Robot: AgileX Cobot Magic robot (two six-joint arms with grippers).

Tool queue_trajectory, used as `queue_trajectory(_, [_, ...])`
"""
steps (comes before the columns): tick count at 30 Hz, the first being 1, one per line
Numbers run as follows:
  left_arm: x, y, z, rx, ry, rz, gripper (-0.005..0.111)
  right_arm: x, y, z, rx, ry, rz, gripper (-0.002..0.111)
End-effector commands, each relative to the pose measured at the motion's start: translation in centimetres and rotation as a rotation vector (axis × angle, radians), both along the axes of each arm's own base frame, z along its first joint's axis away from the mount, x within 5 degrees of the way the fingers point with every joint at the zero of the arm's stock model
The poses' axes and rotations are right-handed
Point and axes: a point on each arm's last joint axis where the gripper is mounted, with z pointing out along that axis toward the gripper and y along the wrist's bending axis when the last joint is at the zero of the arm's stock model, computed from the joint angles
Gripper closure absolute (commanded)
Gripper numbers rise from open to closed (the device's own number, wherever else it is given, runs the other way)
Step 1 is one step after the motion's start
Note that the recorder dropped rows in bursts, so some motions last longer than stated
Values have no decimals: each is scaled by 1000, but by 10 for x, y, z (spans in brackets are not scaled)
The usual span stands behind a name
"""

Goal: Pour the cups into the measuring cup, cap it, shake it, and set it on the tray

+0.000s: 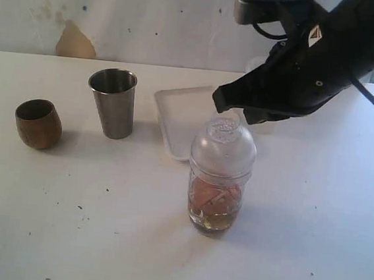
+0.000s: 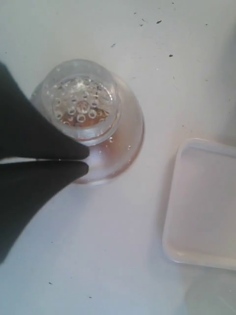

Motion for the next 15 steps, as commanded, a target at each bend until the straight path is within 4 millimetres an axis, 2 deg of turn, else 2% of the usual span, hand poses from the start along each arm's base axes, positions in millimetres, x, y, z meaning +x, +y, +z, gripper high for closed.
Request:
queue_trajectory(1, [0, 0, 0, -2, -15, 0, 106, -1, 0, 22, 55, -94, 3, 108])
queue_trajectory(3, [0, 0, 0, -2, -15, 0, 106, -4, 3, 34, 137, -131, -1, 108])
queue_trajectory(6, [0, 0, 0, -2, -15, 0, 106, -7, 9, 38, 209, -138, 33, 108])
queue_trajectory(15, [0, 0, 0, -2, -15, 0, 106, 2, 9, 13, 76, -39, 64, 108])
